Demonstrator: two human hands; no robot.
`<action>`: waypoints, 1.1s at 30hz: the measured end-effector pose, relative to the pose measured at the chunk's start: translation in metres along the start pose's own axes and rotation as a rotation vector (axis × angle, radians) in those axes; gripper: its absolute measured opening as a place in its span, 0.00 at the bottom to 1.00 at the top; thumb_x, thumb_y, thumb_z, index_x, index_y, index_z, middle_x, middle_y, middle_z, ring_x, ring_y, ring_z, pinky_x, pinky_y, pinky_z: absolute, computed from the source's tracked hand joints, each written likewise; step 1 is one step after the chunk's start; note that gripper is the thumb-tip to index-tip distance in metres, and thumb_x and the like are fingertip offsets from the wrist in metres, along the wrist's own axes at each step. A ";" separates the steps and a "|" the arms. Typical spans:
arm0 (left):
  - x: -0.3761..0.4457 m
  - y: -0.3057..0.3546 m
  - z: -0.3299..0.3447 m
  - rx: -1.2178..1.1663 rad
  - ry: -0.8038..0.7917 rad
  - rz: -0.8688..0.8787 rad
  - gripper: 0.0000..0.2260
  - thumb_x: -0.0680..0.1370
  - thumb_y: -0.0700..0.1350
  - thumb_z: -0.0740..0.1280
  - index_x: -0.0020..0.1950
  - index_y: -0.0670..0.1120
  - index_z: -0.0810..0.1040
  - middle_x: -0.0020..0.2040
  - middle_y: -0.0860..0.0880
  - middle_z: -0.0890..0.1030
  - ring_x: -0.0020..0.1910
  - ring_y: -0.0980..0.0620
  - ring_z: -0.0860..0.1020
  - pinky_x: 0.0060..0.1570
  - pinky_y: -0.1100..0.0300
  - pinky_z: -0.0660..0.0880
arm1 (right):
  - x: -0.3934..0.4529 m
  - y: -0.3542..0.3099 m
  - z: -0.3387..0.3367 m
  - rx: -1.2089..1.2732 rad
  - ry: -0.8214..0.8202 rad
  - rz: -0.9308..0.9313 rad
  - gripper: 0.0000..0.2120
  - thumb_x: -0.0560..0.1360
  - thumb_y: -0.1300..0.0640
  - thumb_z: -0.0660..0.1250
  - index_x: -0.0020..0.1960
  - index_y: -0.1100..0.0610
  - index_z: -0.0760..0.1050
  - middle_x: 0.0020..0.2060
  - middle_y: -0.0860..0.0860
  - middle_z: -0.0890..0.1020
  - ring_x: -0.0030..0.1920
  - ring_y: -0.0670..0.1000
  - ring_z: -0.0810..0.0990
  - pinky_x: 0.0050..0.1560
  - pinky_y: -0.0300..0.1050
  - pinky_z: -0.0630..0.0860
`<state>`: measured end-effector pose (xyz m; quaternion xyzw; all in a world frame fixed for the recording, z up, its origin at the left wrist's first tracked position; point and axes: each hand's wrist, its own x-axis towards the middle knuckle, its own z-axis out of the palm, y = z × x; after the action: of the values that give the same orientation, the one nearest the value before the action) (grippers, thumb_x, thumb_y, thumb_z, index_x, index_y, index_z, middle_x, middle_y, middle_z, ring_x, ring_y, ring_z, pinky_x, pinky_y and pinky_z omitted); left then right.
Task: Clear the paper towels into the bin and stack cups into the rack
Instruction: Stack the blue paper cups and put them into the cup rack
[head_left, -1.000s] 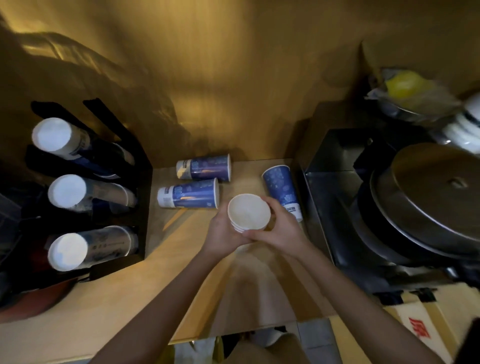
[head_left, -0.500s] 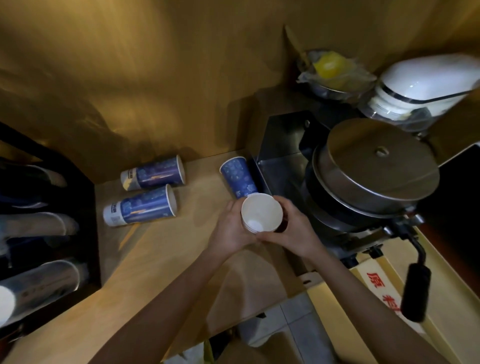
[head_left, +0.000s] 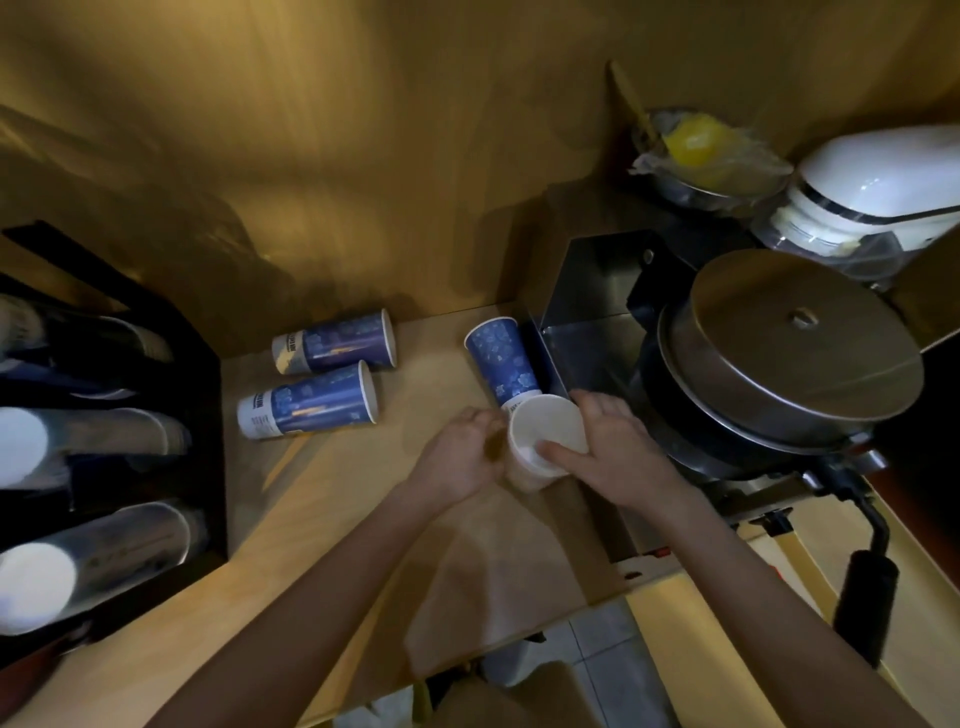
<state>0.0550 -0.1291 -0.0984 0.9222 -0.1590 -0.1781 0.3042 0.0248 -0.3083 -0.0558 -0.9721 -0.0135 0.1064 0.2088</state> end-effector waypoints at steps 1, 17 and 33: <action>-0.002 -0.003 -0.008 0.056 0.014 -0.010 0.24 0.72 0.45 0.68 0.68 0.45 0.68 0.64 0.43 0.73 0.62 0.45 0.72 0.61 0.55 0.70 | 0.006 -0.006 -0.003 -0.042 0.014 -0.015 0.32 0.72 0.41 0.64 0.69 0.56 0.60 0.65 0.55 0.71 0.65 0.54 0.67 0.64 0.51 0.67; -0.022 -0.127 -0.096 0.333 0.246 -0.390 0.27 0.71 0.45 0.68 0.69 0.46 0.64 0.68 0.45 0.69 0.67 0.46 0.68 0.65 0.50 0.66 | 0.160 -0.144 0.042 -0.407 -0.128 -0.483 0.26 0.73 0.52 0.64 0.68 0.58 0.62 0.67 0.57 0.70 0.68 0.58 0.65 0.65 0.52 0.63; 0.014 -0.186 -0.055 0.380 0.245 -0.411 0.42 0.67 0.46 0.72 0.75 0.48 0.51 0.76 0.46 0.58 0.76 0.46 0.54 0.75 0.45 0.47 | 0.238 -0.127 0.111 -0.368 -0.139 -0.454 0.46 0.66 0.53 0.72 0.75 0.58 0.49 0.74 0.58 0.57 0.75 0.57 0.53 0.76 0.53 0.44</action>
<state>0.1250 0.0354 -0.1753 0.9901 0.0384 -0.0903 0.1007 0.2357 -0.1305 -0.1505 -0.9561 -0.2636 0.1193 0.0463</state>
